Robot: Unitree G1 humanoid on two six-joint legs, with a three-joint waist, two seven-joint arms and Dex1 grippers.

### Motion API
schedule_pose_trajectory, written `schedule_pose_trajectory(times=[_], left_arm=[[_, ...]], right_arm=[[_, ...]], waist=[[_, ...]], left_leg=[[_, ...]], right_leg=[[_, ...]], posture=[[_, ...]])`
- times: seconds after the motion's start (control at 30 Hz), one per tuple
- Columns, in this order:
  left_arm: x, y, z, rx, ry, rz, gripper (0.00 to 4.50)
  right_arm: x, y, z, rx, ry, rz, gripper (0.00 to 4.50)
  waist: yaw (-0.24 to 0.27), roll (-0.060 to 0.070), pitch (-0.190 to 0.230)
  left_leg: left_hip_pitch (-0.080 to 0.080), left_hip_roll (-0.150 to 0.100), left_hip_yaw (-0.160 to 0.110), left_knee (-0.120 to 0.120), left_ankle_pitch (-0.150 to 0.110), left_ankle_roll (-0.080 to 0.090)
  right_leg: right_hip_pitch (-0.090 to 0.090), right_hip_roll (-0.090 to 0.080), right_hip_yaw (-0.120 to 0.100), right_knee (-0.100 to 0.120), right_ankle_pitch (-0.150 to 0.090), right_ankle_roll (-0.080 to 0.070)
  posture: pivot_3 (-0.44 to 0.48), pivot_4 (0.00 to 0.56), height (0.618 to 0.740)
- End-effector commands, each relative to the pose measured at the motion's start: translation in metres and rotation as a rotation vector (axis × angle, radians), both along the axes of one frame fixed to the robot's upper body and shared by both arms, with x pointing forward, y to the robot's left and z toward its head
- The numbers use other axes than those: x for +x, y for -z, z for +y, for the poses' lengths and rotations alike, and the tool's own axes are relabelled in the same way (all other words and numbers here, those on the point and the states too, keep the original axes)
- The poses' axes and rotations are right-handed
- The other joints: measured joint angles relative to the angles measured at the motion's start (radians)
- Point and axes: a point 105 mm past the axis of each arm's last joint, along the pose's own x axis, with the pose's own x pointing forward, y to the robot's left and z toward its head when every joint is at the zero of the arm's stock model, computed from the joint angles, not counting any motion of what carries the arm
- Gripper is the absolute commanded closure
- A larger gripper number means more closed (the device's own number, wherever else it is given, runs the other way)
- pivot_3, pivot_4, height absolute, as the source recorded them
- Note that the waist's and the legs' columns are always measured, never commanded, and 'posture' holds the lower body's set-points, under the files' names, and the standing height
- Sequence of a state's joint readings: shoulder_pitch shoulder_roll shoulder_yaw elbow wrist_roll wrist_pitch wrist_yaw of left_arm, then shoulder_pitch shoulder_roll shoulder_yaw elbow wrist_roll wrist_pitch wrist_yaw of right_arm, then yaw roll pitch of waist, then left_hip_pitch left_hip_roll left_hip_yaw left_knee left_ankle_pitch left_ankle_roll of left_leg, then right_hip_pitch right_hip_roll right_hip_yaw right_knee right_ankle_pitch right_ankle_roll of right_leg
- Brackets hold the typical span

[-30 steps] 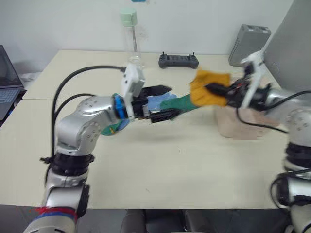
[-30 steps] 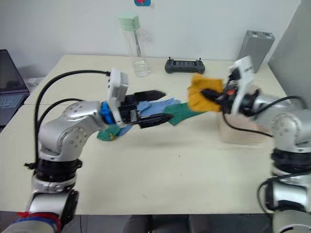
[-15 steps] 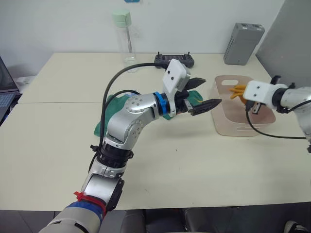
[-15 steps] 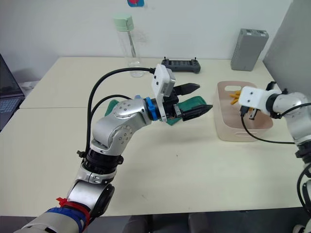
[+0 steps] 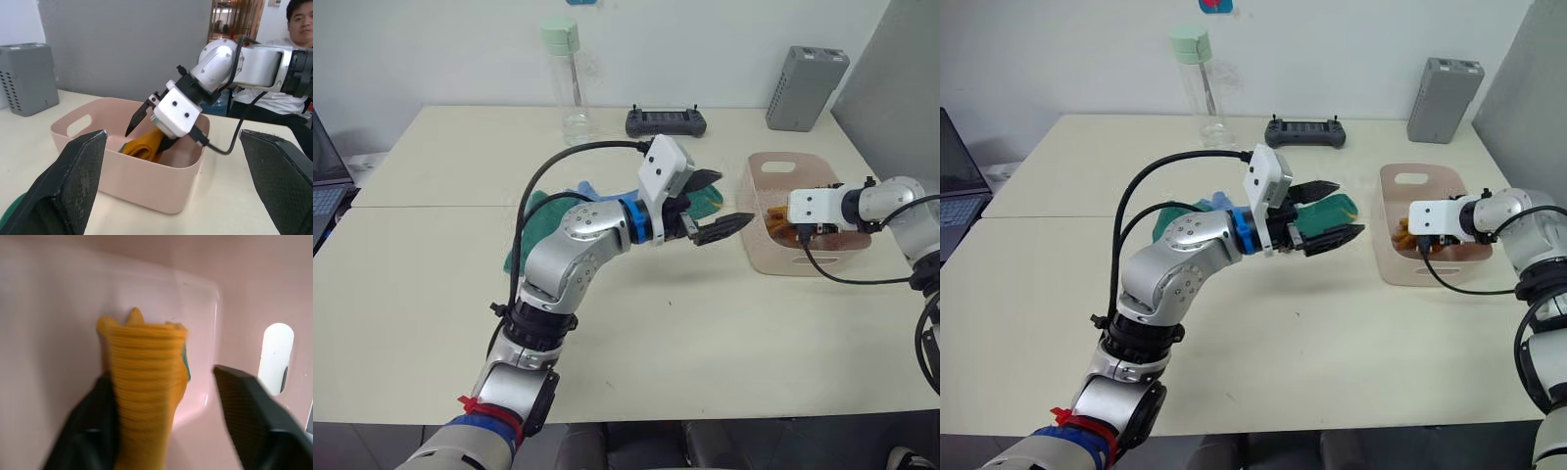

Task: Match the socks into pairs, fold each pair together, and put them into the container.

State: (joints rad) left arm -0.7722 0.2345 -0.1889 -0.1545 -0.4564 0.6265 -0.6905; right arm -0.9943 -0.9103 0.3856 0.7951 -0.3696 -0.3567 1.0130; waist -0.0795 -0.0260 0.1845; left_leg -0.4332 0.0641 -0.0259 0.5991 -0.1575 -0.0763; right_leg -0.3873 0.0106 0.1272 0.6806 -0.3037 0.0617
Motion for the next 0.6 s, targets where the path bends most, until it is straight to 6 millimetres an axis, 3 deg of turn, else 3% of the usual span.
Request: schedule_pose_trajectory(times=[0.03, 0.33, 0.47, 0.6], left_arm=[[-0.006, -0.010, 0.002, -0.020, 0.015, -0.045, 0.00], [0.002, -0.007, 0.014, 0.006, 0.000, -0.051, 0.00], [0.004, -0.003, 0.028, 0.028, -0.015, -0.049, 0.00], [0.011, 0.001, 0.043, 0.039, -0.078, -0.057, 0.00]], right_arm=[[-0.010, -0.030, 0.002, 0.023, -0.032, 0.003, 0.09], [-0.051, -0.086, 0.005, 0.068, -0.050, 0.107, 0.04], [-0.045, -0.115, 0.015, 0.190, -0.042, -0.009, 0.04], [-0.037, -0.115, 0.034, 0.361, -0.044, -0.070, 0.04]], waist=[[0.001, 0.000, 0.000], [0.008, 0.002, 0.001], [0.002, 0.002, 0.001], [-0.001, 0.002, 0.001]], left_leg=[[0.000, 0.000, 0.000, 0.000, 0.000, 0.000], [0.000, 0.000, -0.001, 0.001, 0.000, 0.000], [0.000, 0.000, 0.000, 0.003, 0.000, 0.000], [0.000, 0.000, -0.001, 0.004, 0.000, 0.000]], right_leg=[[0.000, 0.000, 0.000, 0.000, 0.000, 0.000], [0.001, 0.000, -0.001, 0.000, 0.000, 0.000], [0.001, 0.000, 0.000, 0.001, 0.000, 0.000], [0.001, 0.000, -0.001, 0.001, 0.000, 0.000]], posture=[[0.000, 0.150, 0.740], [0.000, 0.150, 0.740], [0.000, 0.150, 0.740], [0.000, 0.150, 0.740]])
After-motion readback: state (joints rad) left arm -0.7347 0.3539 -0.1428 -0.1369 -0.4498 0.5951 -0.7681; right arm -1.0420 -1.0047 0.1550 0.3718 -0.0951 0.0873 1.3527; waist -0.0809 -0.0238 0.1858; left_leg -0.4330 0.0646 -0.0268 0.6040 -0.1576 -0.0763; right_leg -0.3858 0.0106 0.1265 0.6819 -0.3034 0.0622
